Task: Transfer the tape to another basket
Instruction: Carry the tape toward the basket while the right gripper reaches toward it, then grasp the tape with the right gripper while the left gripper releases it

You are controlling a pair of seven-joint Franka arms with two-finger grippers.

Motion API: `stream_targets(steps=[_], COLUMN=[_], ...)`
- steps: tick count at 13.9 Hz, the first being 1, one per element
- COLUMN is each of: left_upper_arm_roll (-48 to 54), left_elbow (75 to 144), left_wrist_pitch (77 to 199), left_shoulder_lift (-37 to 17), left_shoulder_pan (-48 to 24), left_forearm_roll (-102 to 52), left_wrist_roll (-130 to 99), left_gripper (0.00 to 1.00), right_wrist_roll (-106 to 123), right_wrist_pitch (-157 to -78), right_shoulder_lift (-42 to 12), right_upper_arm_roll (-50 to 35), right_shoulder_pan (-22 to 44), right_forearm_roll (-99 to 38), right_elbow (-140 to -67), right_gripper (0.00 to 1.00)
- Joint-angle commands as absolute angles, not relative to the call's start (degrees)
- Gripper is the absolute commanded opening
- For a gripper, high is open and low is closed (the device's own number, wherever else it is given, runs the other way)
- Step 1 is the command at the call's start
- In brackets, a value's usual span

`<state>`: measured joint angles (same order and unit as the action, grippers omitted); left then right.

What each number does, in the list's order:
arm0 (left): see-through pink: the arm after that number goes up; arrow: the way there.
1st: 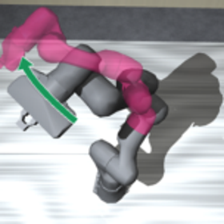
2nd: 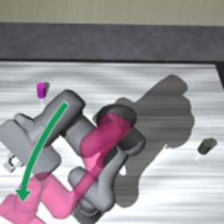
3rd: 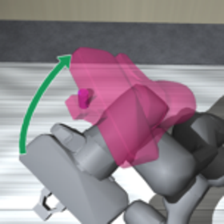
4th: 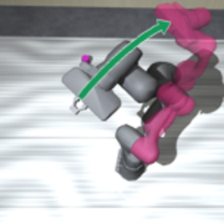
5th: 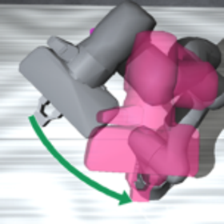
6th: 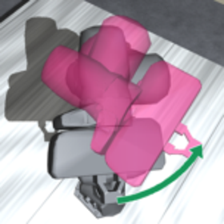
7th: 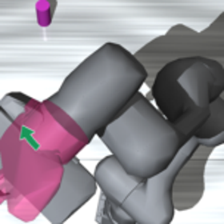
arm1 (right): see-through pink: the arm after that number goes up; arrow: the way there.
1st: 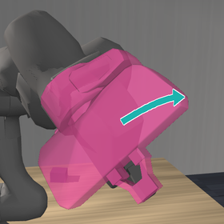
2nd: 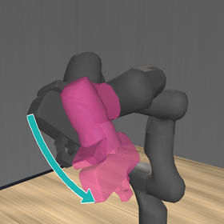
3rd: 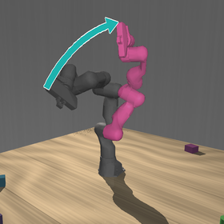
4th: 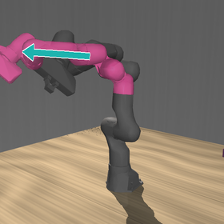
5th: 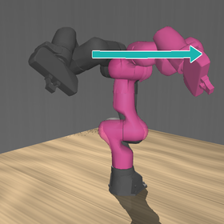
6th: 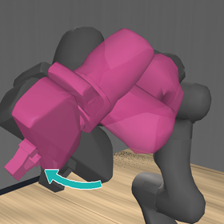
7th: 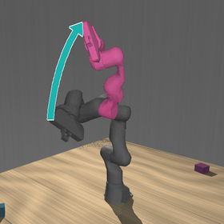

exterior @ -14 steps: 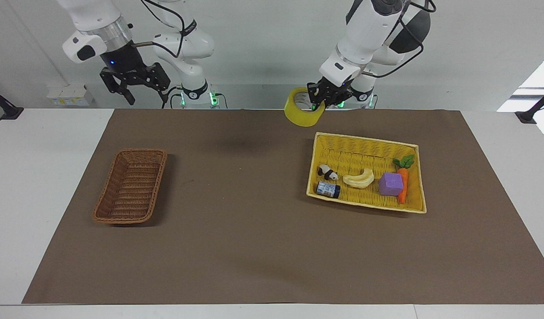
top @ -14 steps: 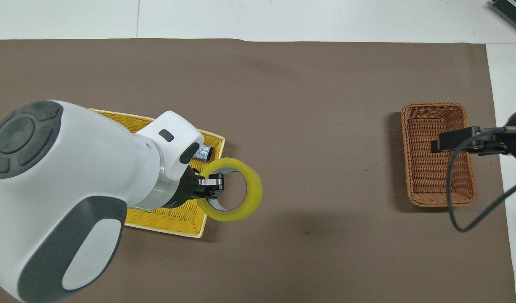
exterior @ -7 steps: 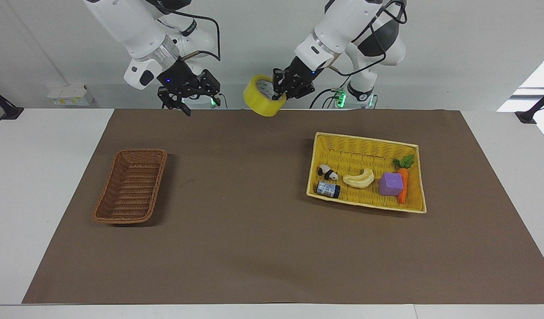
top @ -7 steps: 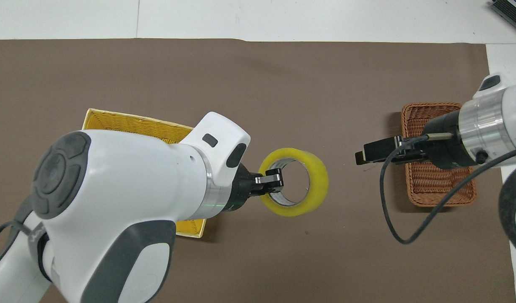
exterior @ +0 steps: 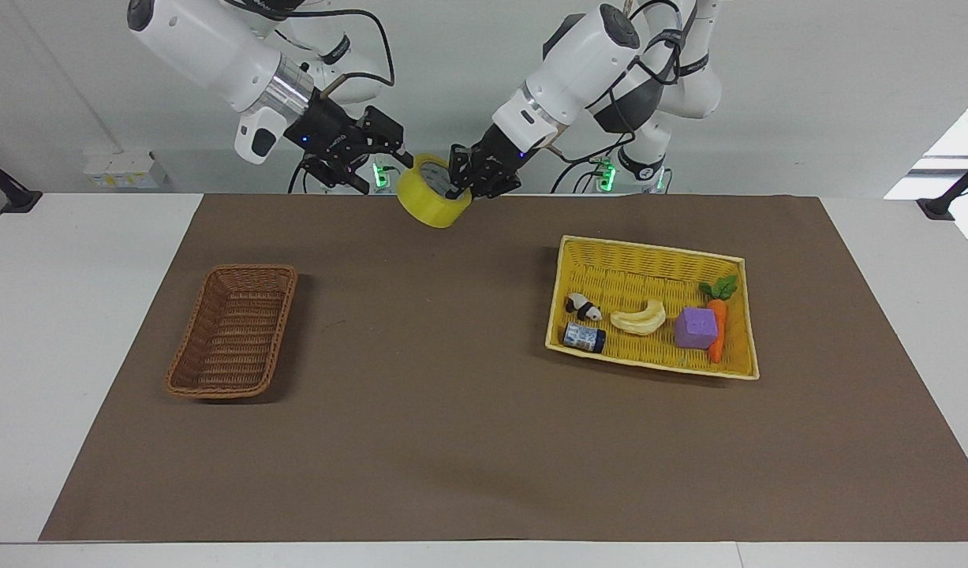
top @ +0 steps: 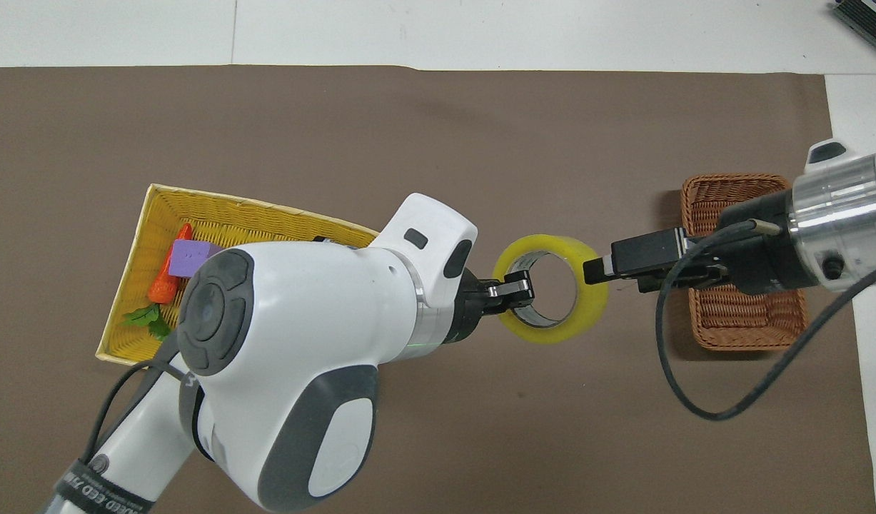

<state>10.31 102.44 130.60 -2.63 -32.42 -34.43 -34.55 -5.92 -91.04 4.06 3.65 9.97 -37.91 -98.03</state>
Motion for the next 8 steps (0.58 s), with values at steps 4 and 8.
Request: stream_targets(steps=[4, 8], left_upper_arm_roll=[11.9, 12.2], left_elbow=[101.8, 101.9], left_wrist_pitch=[138.6, 139.5], left_shoulder_lift=[-2.5, -2.5], left_shoulder_pan=[-34.0, -35.0], left_forearm_roll=[-37.5, -37.8], left_wrist_roll=[-34.8, -34.8], left_gripper=[0.0, 0.0], right_wrist_roll=[-6.7, -11.5], right_wrist_pitch=[-91.7, -91.8], right_shoulder_lift=[5.4, 5.0], right_upper_arm_roll=[3.6, 3.6], right_shoulder_pan=[9.1, 9.4], right_forearm_roll=[-40.2, -40.1], right_elbow=[-101.5, -100.7], right_gripper=[0.63, 0.0])
